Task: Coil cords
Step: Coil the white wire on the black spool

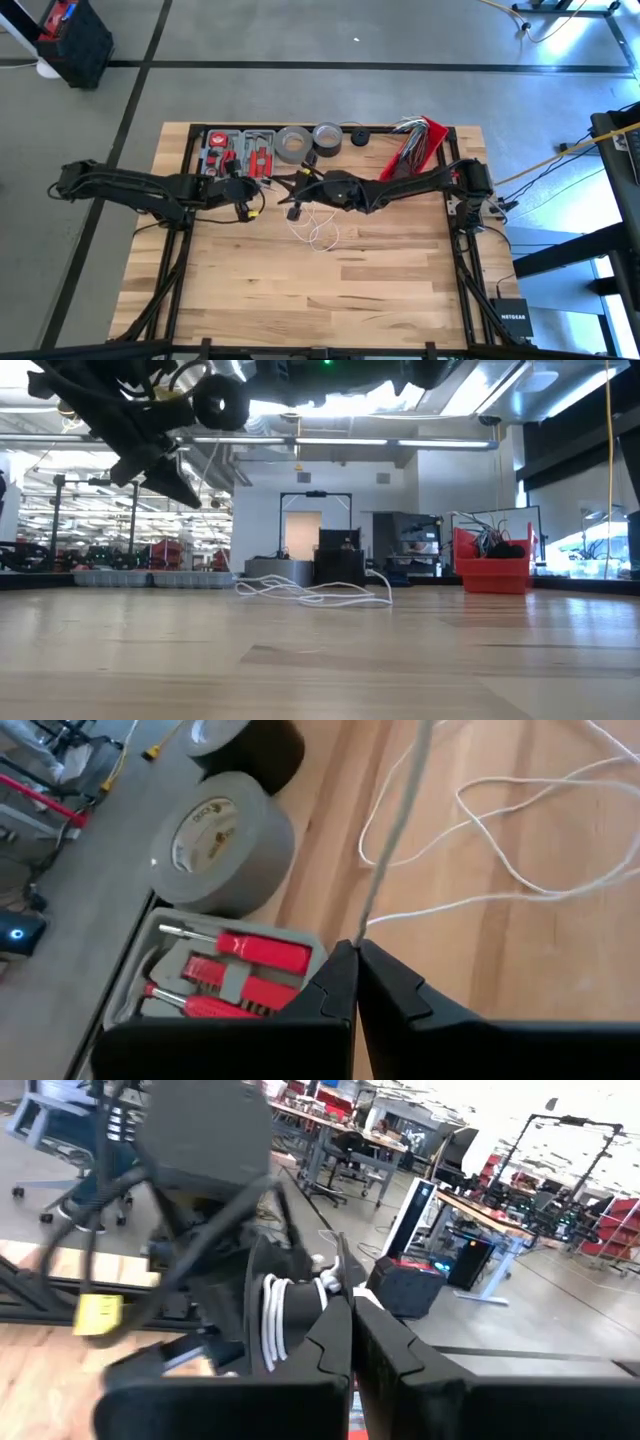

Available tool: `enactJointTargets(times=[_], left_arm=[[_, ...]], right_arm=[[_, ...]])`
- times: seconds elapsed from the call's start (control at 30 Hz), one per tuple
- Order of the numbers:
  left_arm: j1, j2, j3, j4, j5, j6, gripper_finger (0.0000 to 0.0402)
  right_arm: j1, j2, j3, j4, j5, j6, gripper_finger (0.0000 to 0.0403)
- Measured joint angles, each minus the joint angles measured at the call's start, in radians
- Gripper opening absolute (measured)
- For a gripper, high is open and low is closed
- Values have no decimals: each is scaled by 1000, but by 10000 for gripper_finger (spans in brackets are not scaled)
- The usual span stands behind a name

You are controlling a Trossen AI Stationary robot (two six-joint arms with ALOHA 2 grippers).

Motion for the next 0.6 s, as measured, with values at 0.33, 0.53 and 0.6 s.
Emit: enactJointTargets(times=[0.33, 0.53, 0.6], left_arm=[[-6, 3, 0, -6, 4, -53, 45], [-6, 2, 0, -8, 19, -50, 96], [-6, 2, 0, 9, 74, -34, 107]], right_arm=[[7, 0, 0, -1, 26, -6, 5], [7, -2, 0, 3, 28, -8, 5], [7, -2, 0, 10, 32, -8, 5]])
